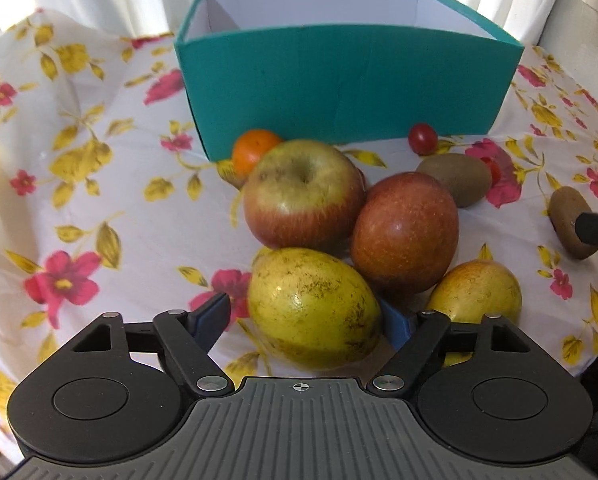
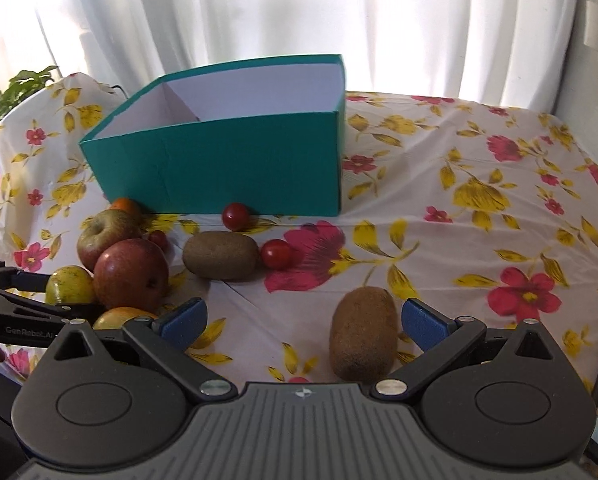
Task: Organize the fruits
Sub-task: 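Grasp a yellow pear with the left tool while the right tool grasps another pear, then carry both pears over the teal box and release them inside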
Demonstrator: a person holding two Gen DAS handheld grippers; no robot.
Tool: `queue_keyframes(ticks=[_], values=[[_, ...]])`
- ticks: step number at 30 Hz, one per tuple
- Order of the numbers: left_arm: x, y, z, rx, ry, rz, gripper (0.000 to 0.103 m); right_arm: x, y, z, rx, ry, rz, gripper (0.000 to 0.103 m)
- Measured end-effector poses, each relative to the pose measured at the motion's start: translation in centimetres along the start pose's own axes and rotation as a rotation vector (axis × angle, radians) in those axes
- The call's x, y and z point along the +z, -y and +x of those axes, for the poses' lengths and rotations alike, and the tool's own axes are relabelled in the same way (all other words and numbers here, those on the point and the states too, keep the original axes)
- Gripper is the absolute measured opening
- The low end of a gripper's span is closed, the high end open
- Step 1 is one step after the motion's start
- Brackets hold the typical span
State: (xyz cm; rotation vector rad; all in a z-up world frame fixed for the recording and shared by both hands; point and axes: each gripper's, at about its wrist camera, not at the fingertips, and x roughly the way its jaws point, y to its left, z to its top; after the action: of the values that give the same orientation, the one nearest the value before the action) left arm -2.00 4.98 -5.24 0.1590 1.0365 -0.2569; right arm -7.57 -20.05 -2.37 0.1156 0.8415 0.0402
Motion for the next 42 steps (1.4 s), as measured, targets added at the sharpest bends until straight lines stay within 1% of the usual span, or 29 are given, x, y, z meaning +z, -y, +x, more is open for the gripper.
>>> queue_keyframes(ticks=[2,4,5,7,10,12,14,18,22,25,31,32,33,34,36,39,42], values=[[0.0,-0.2,0.9,-0.021,-0.034,-0.011,0.077,-0.2,0.2,0.2,-0.020,-0.017,0.011,0.103],[0.0,0.2,1.0,-0.004,-0.014,0.017,0.072,-0.5,0.5,0.6,-0.039,-0.037,0.027,0.103],[0.0,0.3,1.0,-0.006,-0.002,0.026,0.071,-0.6,0.6,0.7,-0.044,-0.044,0.036,0.103],[0.1,0.2,1.0,-0.011,-0.004,0.017,0.070,-0.6,0.7,0.8,-0.050,-0.048,0.047,0.103],[0.0,-0.1,0.8,-0.020,-0.013,0.020,0.070,-0.4,0.1,0.4,-0.029,-0.030,0.027,0.101],[0.0,-0.6,0.5,-0.035,-0.017,-0.006,0.070,-0.2,-0.6,0.2,0.009,-0.019,-0.002,0.092],[-0.1,-1.2,0.1,-0.033,-0.015,-0.029,0.070,-0.2,-1.5,0.0,0.080,-0.020,-0.027,0.092],[-0.3,-2.1,-1.1,-0.024,0.017,-0.056,0.070,-0.1,-3.6,-0.1,0.212,-0.030,-0.086,0.092],[-0.5,-3.2,-2.1,-0.025,0.037,-0.092,0.070,-0.1,-6.2,-0.1,0.304,-0.045,-0.150,0.093],[-0.8,-3.7,-2.3,-0.012,0.040,-0.109,0.070,-0.4,-7.8,0.8,0.332,-0.081,-0.190,0.093],[-1.2,-4.7,-3.0,-0.026,0.039,-0.125,0.070,-1.5,-9.7,3.9,0.325,-0.168,-0.206,0.092],[-1.2,-4.8,-3.1,-0.029,0.042,-0.123,0.070,-1.6,-9.9,4.3,0.317,-0.176,-0.201,0.088],[-1.2,-4.8,-3.3,-0.033,0.046,-0.119,0.070,-1.7,-10.0,4.5,0.314,-0.182,-0.196,0.080],[-1.1,-4.8,-3.4,-0.039,0.049,-0.113,0.070,-1.8,-10.0,4.7,0.307,-0.185,-0.186,0.078],[-1.1,-4.7,-3.4,-0.045,0.050,-0.102,0.070,-1.7,-9.9,4.8,0.288,-0.180,-0.168,0.072],[-0.7,-4.5,-3.6,-0.061,0.054,-0.081,0.070,-1.8,-9.4,4.8,0.289,-0.175,-0.133,0.071],[-0.1,-4.1,-4.3,-0.072,0.078,-0.063,0.070,-1.8,-9.2,4.1,0.263,-0.147,-0.130,0.071]])
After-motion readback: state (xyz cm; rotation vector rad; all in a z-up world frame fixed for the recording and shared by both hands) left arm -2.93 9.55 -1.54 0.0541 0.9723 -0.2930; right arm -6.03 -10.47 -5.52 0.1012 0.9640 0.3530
